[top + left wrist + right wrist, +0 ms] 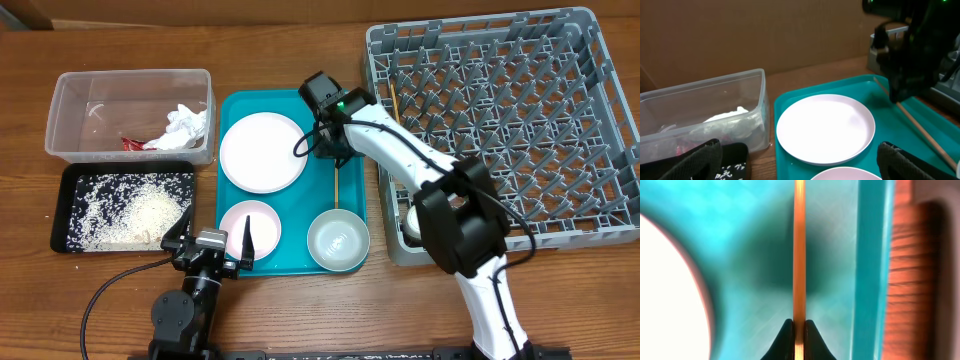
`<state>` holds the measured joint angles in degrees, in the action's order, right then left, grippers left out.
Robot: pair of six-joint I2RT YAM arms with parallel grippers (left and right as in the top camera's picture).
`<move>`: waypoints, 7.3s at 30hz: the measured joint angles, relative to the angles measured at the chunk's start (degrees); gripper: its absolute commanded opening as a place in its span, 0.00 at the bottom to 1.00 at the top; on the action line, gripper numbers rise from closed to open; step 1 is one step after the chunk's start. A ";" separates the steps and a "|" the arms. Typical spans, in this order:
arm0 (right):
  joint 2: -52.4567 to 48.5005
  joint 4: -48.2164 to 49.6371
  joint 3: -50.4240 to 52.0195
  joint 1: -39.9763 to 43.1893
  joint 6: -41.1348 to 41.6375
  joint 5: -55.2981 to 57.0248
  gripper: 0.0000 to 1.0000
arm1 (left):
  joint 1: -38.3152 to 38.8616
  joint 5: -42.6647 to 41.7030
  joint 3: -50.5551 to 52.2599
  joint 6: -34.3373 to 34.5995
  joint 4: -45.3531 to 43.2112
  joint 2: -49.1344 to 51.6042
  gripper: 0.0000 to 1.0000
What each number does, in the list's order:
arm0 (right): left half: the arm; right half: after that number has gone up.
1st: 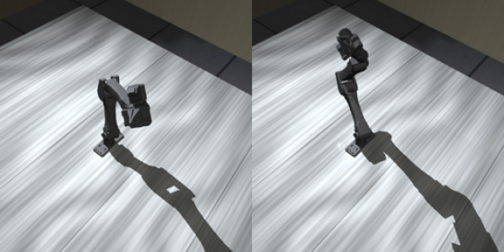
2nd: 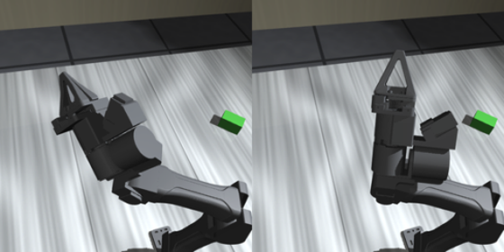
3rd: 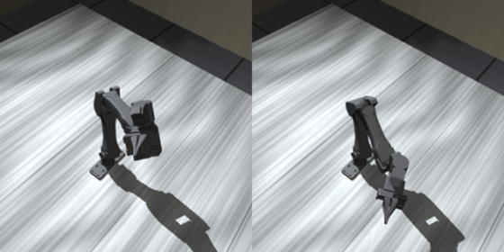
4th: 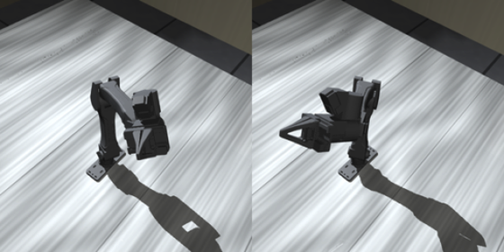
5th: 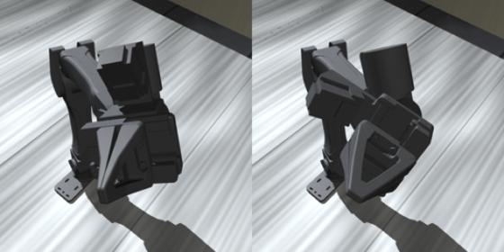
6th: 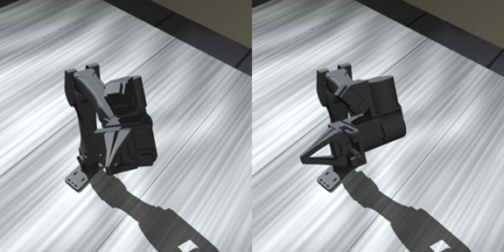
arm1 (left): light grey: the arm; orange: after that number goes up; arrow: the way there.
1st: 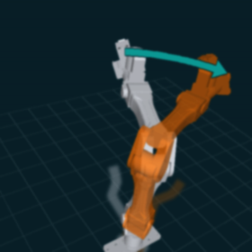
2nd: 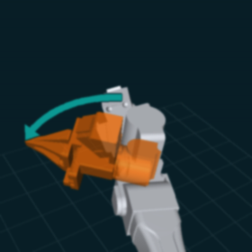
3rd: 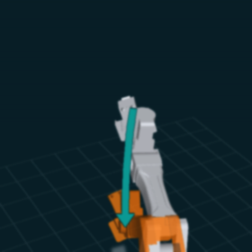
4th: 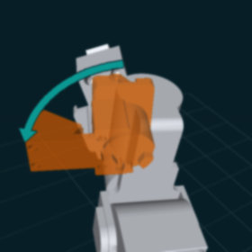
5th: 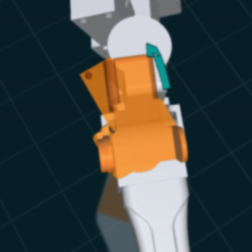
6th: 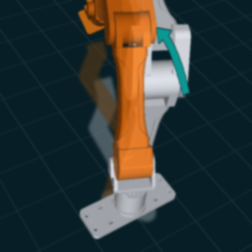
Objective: Sort waste into correct bins and load items into the dishwasher
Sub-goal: 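Carry the chopstick to the dish rack and release it upright, then reach the right gripper to the white bowl and grasp its rim, then lift the white bowl and carry it into the dish rack, then lower the white bowl into the rack and open the right gripper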
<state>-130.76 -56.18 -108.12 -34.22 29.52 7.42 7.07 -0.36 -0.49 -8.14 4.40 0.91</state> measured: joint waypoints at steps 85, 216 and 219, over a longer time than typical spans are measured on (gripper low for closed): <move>26.80 3.08 35.36 -6.21 -26.62 -8.92 0.35 | 0.00 0.00 0.00 0.00 0.00 0.00 1.00; 15.82 -27.52 9.35 3.21 22.25 46.18 0.04 | 0.00 0.00 0.00 0.00 0.00 0.00 1.00; 15.82 -30.95 9.35 2.73 23.08 44.85 0.04 | 0.00 0.00 0.00 0.00 0.00 0.00 1.00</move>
<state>-114.93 -87.13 -98.76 -31.48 52.60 52.27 7.07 -0.36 -0.49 -8.14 4.40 0.91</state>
